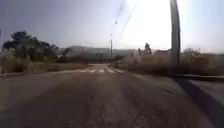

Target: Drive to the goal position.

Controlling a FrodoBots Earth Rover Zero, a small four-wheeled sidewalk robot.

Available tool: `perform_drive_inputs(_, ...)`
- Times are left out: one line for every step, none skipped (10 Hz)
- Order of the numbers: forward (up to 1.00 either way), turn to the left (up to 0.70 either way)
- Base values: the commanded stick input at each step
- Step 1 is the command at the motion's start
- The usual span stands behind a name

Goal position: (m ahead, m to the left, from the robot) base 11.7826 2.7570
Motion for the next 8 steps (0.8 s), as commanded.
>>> perform_drive_inputs(1.00,0.00)
perform_drive_inputs(1.00,0.00)
perform_drive_inputs(1.00,0.00)
perform_drive_inputs(1.00,0.00)
perform_drive_inputs(1.00,0.01)
perform_drive_inputs(1.00,0.18)
perform_drive_inputs(1.00,0.27)
perform_drive_inputs(1.00,0.27)
